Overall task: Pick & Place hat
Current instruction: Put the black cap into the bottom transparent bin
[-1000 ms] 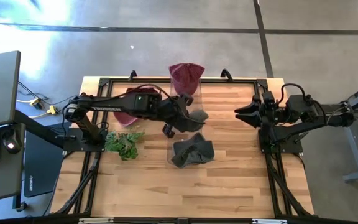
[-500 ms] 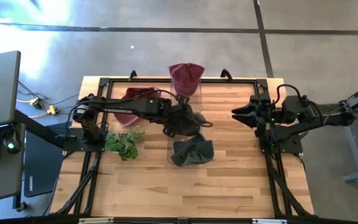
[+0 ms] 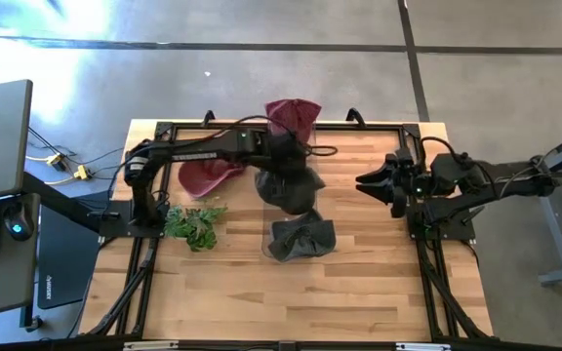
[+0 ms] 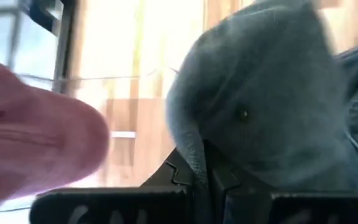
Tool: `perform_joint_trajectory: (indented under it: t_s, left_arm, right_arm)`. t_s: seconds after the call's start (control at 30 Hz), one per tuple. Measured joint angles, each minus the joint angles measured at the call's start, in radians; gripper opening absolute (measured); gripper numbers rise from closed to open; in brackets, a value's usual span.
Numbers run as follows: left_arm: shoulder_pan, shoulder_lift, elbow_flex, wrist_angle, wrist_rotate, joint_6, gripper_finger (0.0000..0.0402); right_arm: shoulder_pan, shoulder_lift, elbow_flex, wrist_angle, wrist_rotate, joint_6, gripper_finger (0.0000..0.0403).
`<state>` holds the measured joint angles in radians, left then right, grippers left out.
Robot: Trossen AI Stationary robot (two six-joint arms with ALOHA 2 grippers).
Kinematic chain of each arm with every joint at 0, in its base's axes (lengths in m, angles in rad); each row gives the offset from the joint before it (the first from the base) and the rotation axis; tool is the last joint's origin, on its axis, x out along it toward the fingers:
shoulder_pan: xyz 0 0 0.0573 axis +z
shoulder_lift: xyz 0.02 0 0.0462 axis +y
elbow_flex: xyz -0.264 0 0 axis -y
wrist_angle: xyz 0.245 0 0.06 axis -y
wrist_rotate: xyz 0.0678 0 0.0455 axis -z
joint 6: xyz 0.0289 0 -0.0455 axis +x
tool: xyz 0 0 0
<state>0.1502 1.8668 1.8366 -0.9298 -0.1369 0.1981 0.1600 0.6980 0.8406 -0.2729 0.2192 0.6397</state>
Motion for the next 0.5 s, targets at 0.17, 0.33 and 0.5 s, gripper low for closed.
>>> perform_joint_trajectory:
  t_s: [0.17, 0.33, 0.5]
  left_arm:
    - [0.052, -0.008, 0.002, 0.023, 0.152, -0.046, 0.0058]
    - [0.113, -0.001, -0.003, 0.094, 0.123, -0.12, 0.0138]
    - [0.196, -0.013, 0.031, 0.113, 0.192, -0.207, 0.0184]
  right_arm:
    - [0.0, 0.026, 0.0, 0.0, -0.026, 0.016, 0.0149]
    - [0.0, 0.051, 0.0, 0.0, -0.04, 0.029, 0.0149]
    - [0.0, 0.096, 0.0, 0.001, -0.049, 0.041, 0.0149]
